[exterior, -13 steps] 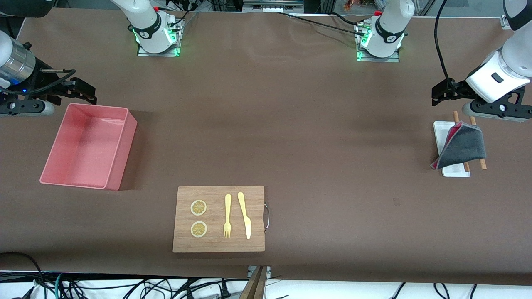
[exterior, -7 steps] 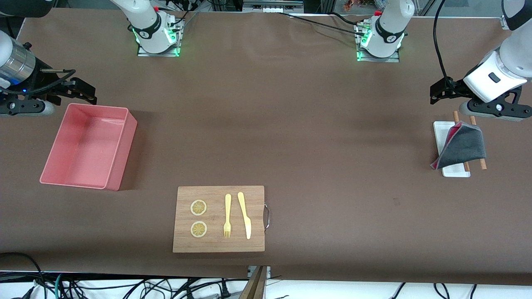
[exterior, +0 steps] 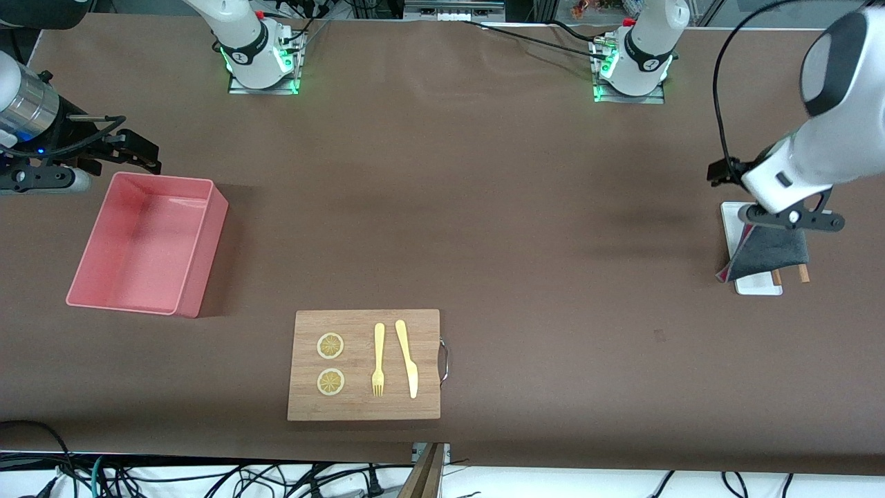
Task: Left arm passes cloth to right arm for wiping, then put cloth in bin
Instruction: 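Lower the left gripper onto the grey cloth and close on it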
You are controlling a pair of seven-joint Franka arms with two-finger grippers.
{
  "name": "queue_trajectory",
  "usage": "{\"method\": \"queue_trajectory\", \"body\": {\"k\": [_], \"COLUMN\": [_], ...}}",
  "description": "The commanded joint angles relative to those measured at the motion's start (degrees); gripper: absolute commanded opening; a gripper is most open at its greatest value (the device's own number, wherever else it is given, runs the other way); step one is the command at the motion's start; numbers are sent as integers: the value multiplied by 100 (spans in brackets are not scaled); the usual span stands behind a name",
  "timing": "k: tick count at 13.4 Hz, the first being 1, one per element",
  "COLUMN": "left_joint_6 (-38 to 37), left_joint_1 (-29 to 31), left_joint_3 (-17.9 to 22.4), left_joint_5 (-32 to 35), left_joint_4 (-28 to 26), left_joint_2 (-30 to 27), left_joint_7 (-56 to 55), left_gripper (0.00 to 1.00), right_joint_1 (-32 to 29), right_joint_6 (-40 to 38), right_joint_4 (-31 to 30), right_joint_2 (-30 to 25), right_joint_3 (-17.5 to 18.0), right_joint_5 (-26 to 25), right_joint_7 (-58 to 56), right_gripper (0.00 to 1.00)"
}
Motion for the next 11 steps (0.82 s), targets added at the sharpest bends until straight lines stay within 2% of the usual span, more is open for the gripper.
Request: {"method": "queue_trajectory", "body": {"k": [1, 5, 8, 10, 11], "left_joint_6": [236, 999, 2070, 2546, 2609], "left_joint_1": [216, 445, 709, 745, 849], "left_joint_3": [21, 21, 21, 30, 21], "left_joint_5": [519, 1739, 2538, 2700, 2708], "left_joint_4": [51, -272, -1333, -2002, -2118], "left_joint_2": [524, 1017, 861, 615, 614], "left_joint_7": [414, 486, 460, 390, 407], "left_gripper": [100, 100, 100, 100, 100], "right_joint_1": [-57, -57, -57, -57, -57], "right_joint_6": [-45, -45, -45, -45, -45], "right_joint_4": [123, 131, 131, 123, 123], "right_joint_2": [47, 47, 47, 47, 47], "right_joint_3": [47, 47, 47, 47, 47], "right_joint_5": [-55, -55, -55, -55, -55], "right_joint_7": [-8, -8, -8, -8, -8], "right_gripper": [100, 100, 100, 100, 100]}}
